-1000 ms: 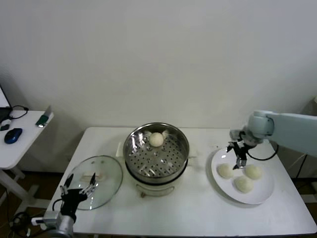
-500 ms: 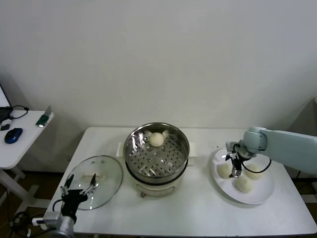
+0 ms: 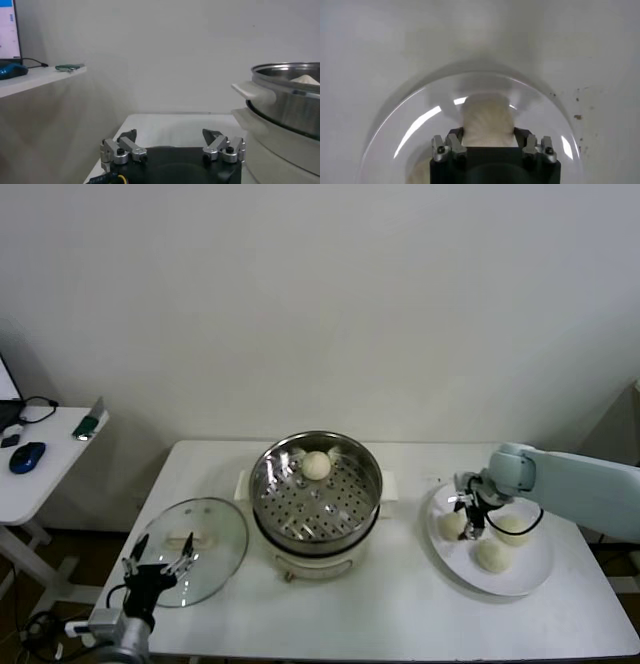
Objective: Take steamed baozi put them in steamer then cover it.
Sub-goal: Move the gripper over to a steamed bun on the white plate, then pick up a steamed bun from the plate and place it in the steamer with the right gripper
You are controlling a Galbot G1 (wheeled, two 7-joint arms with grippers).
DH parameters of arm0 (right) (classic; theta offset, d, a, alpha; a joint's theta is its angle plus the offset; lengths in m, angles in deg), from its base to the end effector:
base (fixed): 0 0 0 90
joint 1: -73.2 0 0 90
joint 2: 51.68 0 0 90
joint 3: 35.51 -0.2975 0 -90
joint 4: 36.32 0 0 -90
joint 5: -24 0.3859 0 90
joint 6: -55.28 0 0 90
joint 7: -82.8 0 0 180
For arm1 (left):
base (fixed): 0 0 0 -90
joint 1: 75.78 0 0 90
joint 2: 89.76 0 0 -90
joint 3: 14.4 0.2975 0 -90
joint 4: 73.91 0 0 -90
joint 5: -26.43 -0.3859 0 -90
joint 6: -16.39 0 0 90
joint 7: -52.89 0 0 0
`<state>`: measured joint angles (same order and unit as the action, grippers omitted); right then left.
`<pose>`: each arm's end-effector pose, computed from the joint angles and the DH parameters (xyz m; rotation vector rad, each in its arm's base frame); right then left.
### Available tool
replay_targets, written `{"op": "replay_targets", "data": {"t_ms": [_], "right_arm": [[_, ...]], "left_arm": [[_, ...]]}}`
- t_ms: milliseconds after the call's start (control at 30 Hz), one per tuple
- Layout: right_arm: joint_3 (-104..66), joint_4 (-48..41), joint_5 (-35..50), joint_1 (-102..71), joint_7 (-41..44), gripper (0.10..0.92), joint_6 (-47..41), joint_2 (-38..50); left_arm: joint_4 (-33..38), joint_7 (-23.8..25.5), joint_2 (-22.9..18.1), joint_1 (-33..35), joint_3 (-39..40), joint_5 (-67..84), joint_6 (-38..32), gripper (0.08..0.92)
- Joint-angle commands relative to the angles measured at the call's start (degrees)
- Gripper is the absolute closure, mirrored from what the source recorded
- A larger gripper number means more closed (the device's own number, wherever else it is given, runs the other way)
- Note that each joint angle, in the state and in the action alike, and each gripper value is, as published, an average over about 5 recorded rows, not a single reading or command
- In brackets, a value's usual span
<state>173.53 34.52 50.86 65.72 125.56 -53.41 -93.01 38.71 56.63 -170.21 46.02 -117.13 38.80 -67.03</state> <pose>0.4920 -0.1080 -0.2431 1.1145 -1.4213 1.2111 0.2247 0.1021 -0.2970 0.1055 -2.8979 -0.0266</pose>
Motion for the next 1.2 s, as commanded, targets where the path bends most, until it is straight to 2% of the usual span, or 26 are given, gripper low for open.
{"op": "replay_targets", "data": {"t_ms": [33,300,533,833,1200], "right_arm": [[1.1,0.9,1.5,3.5,1.2,0.338,0.1,0.2],[15.9,4.9,11.8,30.0,6.0,0.338,2.2,-4.2],[15.7,12.1,24.5,44.9,6.8,0.338,0.3,-11.9],[2.9,19.4,34.3,36.9,-3.6,0.338,-9.1,-24.2],[1.2,11.6,31.3,23.6,-8.6,0.338,-12.2,-35.4]], "left_arm": [[0.1,0.0,0.0,0.0,0.0,0.0,0.0,0.177],[0.3,0.0,0.3,-0.1,0.2,-0.1,0.1,0.177],[0.6,0.0,0.8,0.0,0.4,-0.1,0.2,0.177],[1.4,0.1,0.6,-0.5,0.7,0.1,0.5,0.177],[1.7,0.0,0.4,-0.2,0.0,0.7,0.4,0.177]]}}
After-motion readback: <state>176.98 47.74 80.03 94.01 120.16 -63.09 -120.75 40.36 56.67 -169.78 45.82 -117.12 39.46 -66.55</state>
